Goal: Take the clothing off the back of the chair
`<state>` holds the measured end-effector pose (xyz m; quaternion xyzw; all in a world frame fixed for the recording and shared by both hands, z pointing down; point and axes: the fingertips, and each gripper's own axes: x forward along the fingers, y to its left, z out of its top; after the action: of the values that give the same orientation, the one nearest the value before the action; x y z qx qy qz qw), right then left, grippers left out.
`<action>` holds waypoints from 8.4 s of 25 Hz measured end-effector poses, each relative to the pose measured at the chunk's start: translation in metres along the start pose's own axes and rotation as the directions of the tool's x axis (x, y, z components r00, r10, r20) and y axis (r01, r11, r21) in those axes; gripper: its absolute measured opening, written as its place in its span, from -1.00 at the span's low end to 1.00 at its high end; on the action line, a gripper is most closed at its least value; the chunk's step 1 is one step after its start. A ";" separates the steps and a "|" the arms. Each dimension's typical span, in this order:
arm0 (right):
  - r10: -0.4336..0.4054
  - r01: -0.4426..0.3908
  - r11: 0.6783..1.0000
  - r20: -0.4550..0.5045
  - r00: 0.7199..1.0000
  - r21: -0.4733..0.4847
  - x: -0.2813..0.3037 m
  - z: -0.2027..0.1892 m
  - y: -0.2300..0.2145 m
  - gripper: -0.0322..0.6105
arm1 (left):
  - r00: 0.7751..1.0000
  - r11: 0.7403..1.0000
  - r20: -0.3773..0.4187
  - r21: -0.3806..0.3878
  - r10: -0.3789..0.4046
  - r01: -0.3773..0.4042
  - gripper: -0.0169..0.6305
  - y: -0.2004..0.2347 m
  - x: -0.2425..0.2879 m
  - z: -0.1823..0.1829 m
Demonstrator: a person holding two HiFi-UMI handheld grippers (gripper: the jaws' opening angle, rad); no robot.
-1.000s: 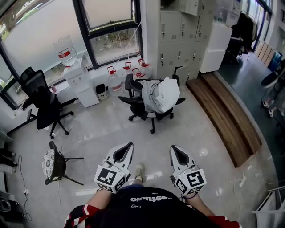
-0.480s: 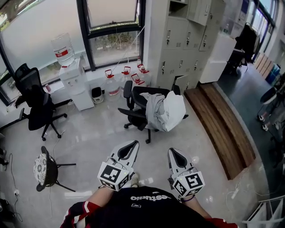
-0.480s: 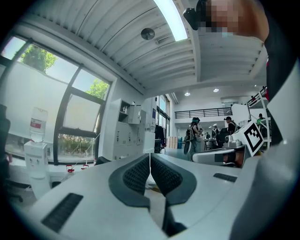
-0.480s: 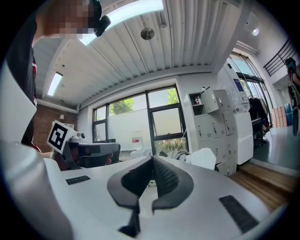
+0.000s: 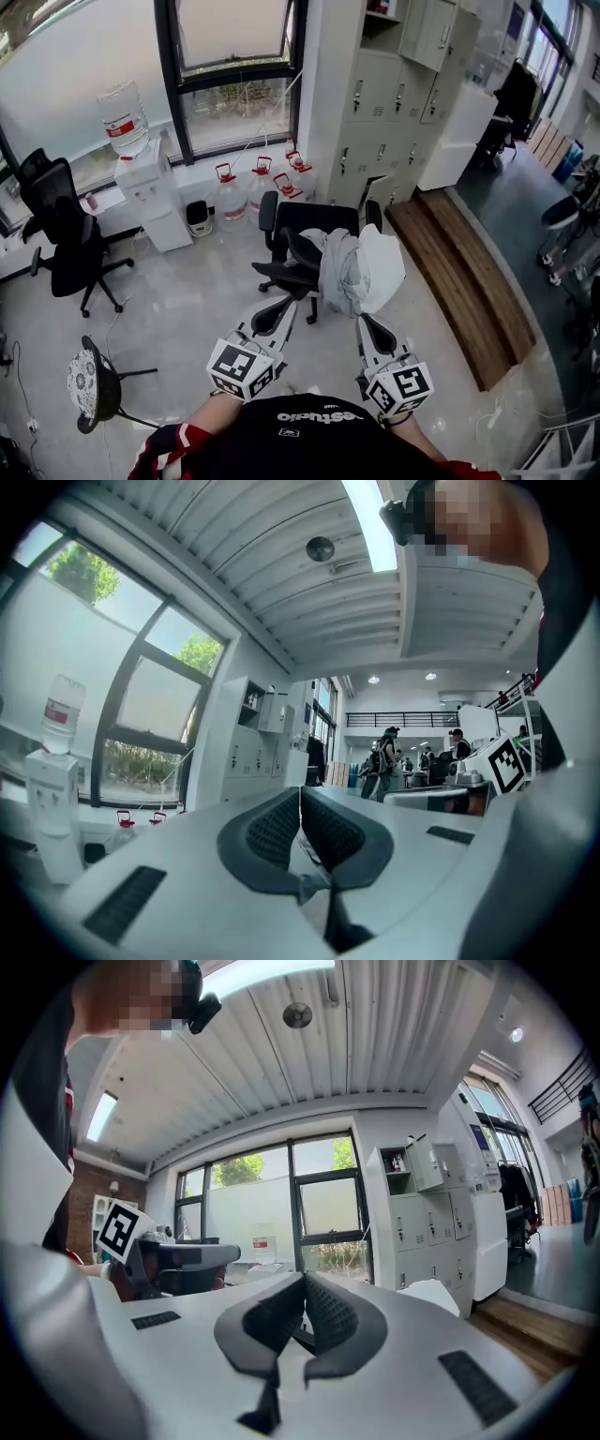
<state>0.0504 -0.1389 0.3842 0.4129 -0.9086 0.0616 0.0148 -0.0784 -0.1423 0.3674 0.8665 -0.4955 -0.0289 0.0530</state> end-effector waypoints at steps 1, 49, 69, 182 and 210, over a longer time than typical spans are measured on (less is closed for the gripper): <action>-0.003 0.003 1.000 -0.001 1.000 -0.002 0.007 0.000 -0.001 -0.89 | 1.000 1.000 0.002 -0.004 -0.005 0.005 -0.87 0.007 0.004 0.001; 0.053 -0.052 0.999 -0.097 0.994 0.008 0.110 -0.022 -0.136 0.76 | 0.999 0.999 -0.033 -0.034 0.030 -0.031 -0.87 0.040 0.132 -0.014; 0.012 -0.013 1.000 -0.275 0.961 0.000 0.168 -0.087 -0.148 0.79 | 0.998 0.998 -0.055 -0.065 -0.002 -0.002 -0.87 0.057 0.152 -0.031; 0.588 -0.590 0.807 -0.062 0.806 -0.019 0.226 -0.021 0.150 -0.73 | 0.852 0.847 0.014 -0.118 0.523 -0.518 -0.87 0.155 -0.137 -0.026; 0.754 -0.757 0.653 -0.087 0.651 -0.003 0.190 -0.034 0.273 -0.73 | 0.800 0.799 0.053 -0.117 0.598 -0.590 -0.87 0.158 -0.218 -0.016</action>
<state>-0.2807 -0.0993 0.4060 -0.0056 -0.9977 0.0606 0.0311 -0.3222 -0.0326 0.4020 0.6620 -0.7419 -0.0719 0.0784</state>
